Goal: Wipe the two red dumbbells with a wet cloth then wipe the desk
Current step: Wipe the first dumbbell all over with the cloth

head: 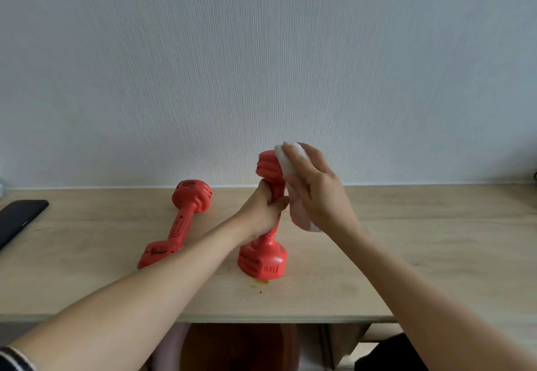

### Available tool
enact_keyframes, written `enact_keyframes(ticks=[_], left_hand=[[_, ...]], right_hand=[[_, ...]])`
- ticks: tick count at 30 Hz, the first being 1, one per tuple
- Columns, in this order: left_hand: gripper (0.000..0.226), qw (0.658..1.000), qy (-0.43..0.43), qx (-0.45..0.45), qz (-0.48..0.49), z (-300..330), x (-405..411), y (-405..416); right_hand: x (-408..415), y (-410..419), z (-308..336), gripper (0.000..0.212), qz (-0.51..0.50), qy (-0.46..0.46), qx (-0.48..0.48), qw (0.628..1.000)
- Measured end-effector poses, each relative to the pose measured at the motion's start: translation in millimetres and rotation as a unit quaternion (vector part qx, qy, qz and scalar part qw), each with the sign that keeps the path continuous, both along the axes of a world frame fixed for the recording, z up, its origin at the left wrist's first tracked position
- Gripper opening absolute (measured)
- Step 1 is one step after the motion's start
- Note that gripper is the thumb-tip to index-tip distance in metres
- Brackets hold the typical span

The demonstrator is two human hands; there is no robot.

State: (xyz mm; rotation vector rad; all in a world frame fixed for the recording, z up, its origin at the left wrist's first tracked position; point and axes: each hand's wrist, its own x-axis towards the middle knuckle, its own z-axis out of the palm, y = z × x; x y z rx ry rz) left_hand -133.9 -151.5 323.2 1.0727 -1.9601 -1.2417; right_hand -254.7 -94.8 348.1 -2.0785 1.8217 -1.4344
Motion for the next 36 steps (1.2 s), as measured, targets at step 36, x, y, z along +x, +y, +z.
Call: enact_keyframes(ticks=[36], left_hand=[[0.042,0.998,0.025,0.045,-0.027,-2,1,-5]], right_hand=[[-18,8,-40,0.048,0.000,0.098,-0.111,0.989]])
